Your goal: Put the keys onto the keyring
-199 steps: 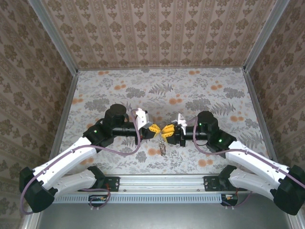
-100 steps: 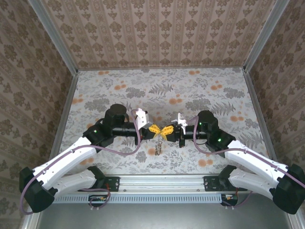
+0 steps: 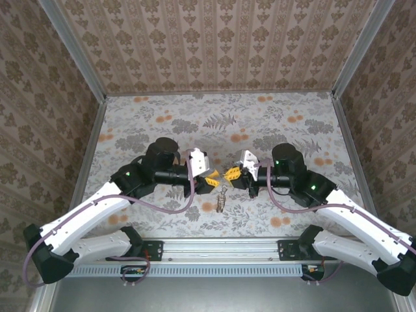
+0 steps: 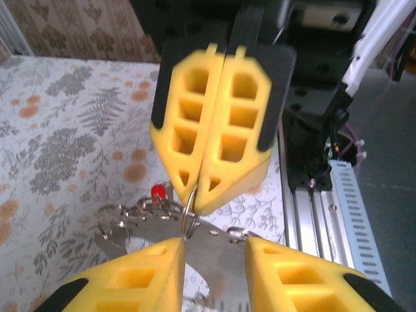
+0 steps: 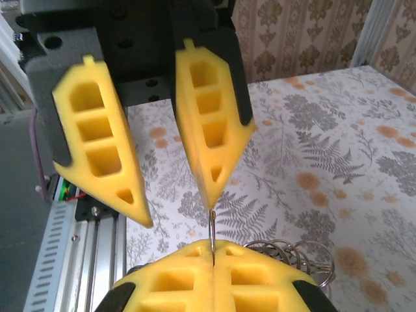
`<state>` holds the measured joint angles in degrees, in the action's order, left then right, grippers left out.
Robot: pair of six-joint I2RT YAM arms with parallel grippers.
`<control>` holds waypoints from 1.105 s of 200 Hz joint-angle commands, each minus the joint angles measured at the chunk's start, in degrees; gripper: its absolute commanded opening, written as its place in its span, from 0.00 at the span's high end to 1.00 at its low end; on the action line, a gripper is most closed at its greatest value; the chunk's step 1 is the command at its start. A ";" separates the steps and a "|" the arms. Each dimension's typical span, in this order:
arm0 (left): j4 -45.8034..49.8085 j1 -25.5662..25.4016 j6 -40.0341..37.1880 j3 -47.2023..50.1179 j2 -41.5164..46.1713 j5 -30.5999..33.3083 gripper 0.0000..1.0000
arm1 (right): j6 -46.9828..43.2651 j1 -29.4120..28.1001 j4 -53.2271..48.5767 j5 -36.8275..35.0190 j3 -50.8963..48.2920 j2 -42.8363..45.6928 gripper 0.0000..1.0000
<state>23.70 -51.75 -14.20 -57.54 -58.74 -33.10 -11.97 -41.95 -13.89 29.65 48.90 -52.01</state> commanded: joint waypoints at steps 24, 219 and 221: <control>5.04 -0.33 -3.27 -2.30 0.35 2.95 0.68 | -4.04 -3.78 -9.79 -5.57 4.95 -1.16 1.00; 2.42 -1.76 -2.00 -0.47 -0.84 -0.89 0.78 | -4.64 -6.91 -9.93 -1.08 9.38 -4.28 1.00; 2.49 -1.78 -1.98 -0.56 -0.96 -0.86 0.78 | -4.71 -6.96 -9.80 -1.04 9.35 -4.21 1.00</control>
<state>27.05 -53.28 -16.25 -58.37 -59.11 -33.17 -15.14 -48.05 -26.39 25.45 57.41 -58.28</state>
